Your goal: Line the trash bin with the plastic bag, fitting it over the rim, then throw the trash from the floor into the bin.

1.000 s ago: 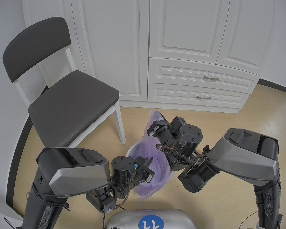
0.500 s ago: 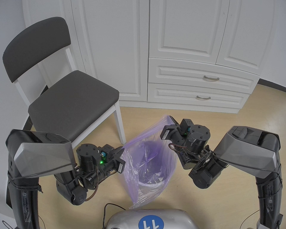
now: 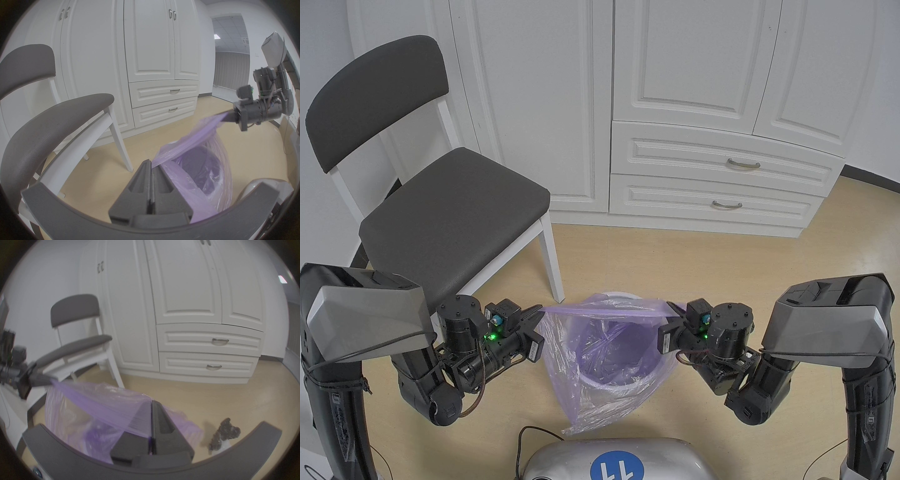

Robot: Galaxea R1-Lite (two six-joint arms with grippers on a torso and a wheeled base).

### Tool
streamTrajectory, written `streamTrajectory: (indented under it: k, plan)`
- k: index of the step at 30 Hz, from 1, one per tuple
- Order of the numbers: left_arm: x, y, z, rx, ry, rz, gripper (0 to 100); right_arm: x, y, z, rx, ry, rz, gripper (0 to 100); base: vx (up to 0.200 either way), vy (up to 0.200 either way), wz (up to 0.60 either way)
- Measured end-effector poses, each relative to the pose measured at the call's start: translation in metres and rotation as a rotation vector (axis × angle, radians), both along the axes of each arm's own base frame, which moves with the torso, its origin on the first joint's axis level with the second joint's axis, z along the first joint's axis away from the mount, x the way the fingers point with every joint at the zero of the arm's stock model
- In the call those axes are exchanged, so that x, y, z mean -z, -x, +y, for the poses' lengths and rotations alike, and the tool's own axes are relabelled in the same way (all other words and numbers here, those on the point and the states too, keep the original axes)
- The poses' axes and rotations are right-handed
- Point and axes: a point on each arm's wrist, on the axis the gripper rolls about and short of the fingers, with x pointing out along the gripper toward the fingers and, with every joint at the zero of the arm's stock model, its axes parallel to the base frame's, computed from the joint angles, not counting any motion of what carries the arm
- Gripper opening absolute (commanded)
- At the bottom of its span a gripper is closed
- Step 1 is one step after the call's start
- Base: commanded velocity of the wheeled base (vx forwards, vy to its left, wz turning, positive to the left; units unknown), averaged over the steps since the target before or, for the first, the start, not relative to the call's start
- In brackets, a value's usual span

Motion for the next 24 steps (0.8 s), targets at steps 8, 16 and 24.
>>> streamTrajectory:
  k: [8,16,24]
  plan:
    - [0.007,-0.032,-0.003,0.079,0.038,-0.041,0,0.012,0.011,-0.010,-0.027,0.067,0.060,0,0.000,0.000,0.00]
    - [0.029,-0.060,-0.004,0.095,0.033,0.003,0,0.027,-0.016,-0.007,0.010,0.026,0.050,0,0.000,0.000,0.00]
    - [0.036,-0.097,0.001,0.062,0.053,-0.010,0,0.035,-0.052,0.003,0.068,-0.119,0.013,0,0.000,0.000,0.00]
